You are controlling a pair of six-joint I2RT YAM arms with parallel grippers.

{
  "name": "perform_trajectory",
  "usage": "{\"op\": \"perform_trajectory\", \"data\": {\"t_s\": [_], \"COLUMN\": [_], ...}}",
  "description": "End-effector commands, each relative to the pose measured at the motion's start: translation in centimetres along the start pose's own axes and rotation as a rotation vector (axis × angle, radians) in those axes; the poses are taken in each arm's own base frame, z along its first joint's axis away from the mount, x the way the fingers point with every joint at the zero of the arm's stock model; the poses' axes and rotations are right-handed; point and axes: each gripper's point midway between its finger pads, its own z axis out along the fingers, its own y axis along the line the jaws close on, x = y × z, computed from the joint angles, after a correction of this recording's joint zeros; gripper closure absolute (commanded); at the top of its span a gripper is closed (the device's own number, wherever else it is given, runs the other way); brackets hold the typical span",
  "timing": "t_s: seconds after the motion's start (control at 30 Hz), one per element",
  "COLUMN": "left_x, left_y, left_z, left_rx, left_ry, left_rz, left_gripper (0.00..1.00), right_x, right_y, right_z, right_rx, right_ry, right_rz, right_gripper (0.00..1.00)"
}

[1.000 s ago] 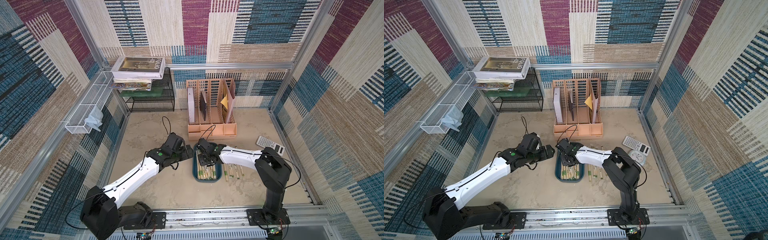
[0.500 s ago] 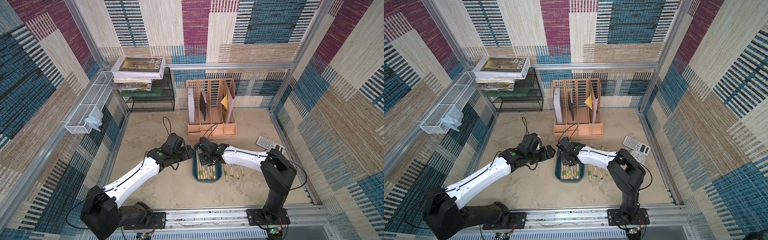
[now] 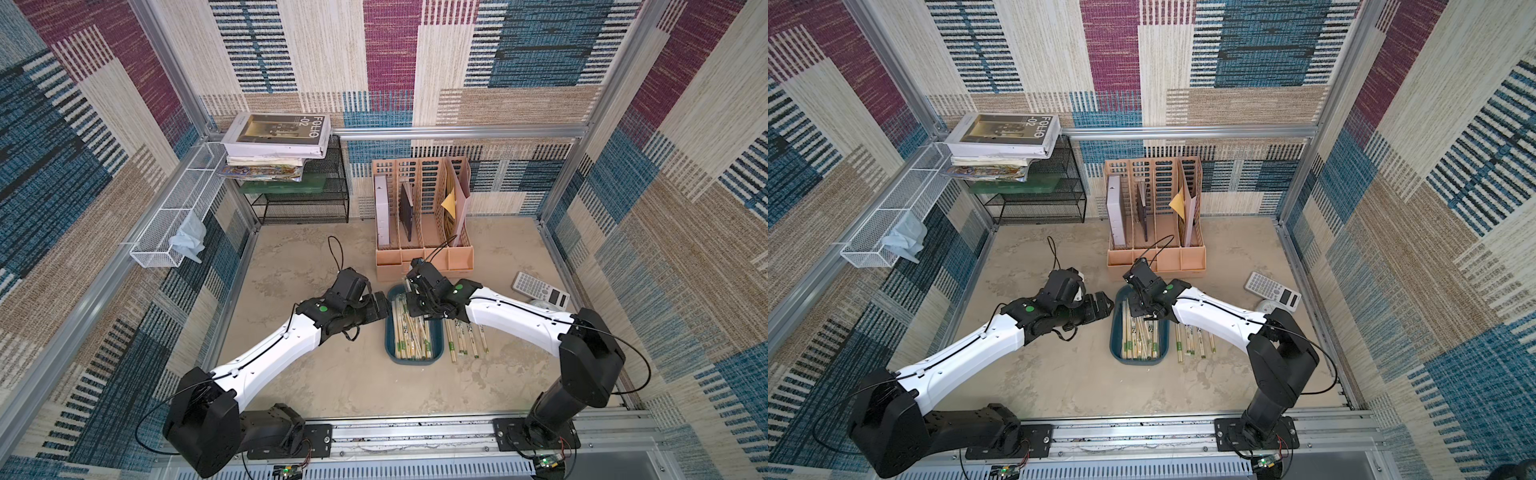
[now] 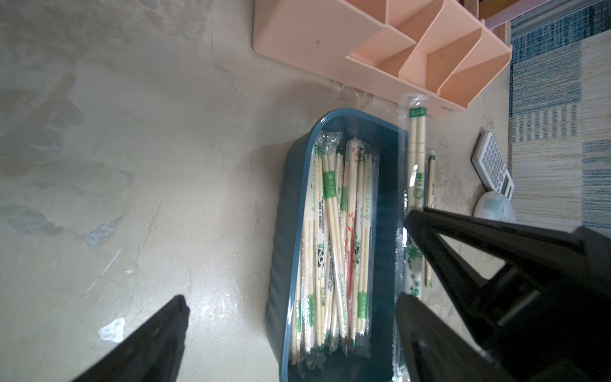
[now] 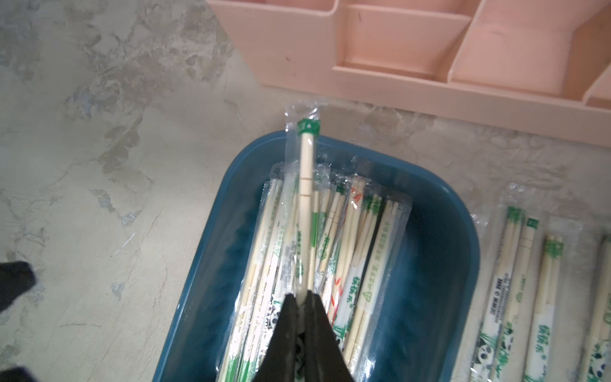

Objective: Take the paired disposable chopsticks out of the storage box
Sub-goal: Pick up the paired disposable chopsticks from the storage box, then place the paired disposable chopsticks at the center of the board.

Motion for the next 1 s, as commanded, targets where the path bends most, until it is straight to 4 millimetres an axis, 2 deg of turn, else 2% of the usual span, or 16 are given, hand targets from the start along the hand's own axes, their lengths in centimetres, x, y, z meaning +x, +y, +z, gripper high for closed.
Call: {"op": "perform_trajectory", "data": {"t_s": [0.0, 0.2, 0.3, 0.53, 0.83, 0.97], "left_x": [0.4, 1.3, 1.6, 2.4, 2.2, 1.9], "left_y": [-2.2, -4.7, -5.8, -8.3, -8.4, -8.1], "left_z": [0.4, 0.9, 1.2, 2.0, 1.7, 1.5], "left_rx": [0.103, 0.154, 0.163, 0.185, 0.158, 0.139], "left_ry": [0.021, 0.044, 0.054, 0.084, 0.070, 0.060], "left_rz": [-0.027, -0.018, 0.000, 0.053, 0.077, 0.090], "left_gripper": [0.01, 0.01, 0.01, 0.01, 0.01, 0.01], "right_x": [-0.3, -0.1, 0.7, 3.0, 5.7, 6.6], "right_y": [-0.9, -4.0, -6.0, -11.9, -20.9, -23.2], "right_z": [-0.8, -1.9, -2.0, -1.6, -1.4, -1.2], "right_rx": [0.010, 0.041, 0.069, 0.168, 0.368, 0.431], "right_ry": [-0.014, -0.036, -0.034, -0.010, 0.040, 0.066], "right_rz": [0.025, 0.079, 0.109, 0.175, 0.230, 0.239], "right_gripper": [0.91, 0.90, 0.90, 0.90, 0.90, 0.90]}}
